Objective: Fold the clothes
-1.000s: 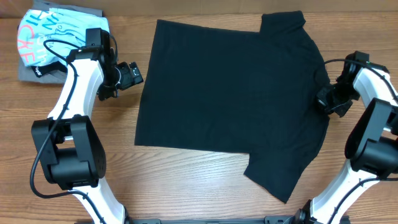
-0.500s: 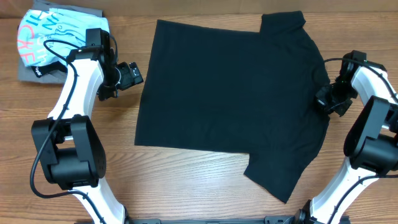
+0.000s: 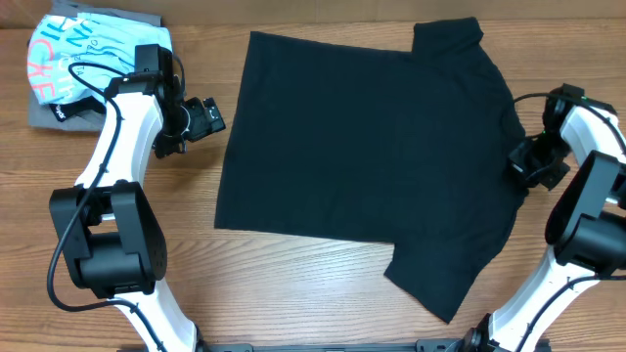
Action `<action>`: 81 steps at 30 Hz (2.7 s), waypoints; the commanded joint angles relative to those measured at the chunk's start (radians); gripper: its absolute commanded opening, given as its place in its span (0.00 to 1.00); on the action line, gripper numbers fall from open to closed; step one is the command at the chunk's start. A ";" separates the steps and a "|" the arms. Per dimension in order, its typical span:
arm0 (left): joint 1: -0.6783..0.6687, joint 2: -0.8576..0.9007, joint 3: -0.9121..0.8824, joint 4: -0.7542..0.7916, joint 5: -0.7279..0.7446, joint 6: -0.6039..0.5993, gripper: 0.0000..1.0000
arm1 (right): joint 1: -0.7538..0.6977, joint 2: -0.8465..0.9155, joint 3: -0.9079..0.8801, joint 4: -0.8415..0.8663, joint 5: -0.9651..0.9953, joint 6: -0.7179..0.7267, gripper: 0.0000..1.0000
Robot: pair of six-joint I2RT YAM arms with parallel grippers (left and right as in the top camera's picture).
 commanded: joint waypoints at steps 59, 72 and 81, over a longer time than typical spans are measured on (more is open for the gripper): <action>-0.079 -0.146 -0.211 -0.125 -0.052 0.018 1.00 | 0.486 -1.035 -0.636 -0.381 -0.424 0.233 1.00; -0.078 -0.146 -0.330 0.031 -0.049 0.014 1.00 | 0.634 -1.025 -0.854 -0.167 -0.447 0.368 0.99; -0.078 -0.146 -0.330 0.072 -0.049 -0.004 1.00 | 0.913 -0.948 -0.854 -0.009 -0.353 0.350 1.00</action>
